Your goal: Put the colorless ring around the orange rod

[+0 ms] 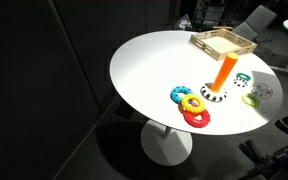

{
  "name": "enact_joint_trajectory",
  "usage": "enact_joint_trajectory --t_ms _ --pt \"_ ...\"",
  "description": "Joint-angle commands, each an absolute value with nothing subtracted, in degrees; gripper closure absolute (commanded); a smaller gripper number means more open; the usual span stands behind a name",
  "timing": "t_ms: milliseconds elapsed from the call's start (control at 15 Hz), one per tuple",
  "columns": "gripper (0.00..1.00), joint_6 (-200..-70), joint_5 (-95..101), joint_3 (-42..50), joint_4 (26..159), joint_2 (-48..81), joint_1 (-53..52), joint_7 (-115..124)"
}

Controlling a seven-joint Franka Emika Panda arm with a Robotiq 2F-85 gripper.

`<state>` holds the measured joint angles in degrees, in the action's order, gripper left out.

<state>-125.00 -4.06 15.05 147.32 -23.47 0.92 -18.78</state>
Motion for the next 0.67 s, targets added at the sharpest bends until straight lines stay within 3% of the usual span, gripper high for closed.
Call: enact_joint_trajectory --t_ms 0,600 --pt "0.0 -129.8 -6.97 15.48 149.78 -21.27 1.53 -23.0" --pt "0.0 -141.02 -8.88 16.53 150.47 -8.78 2.77 -29.21"
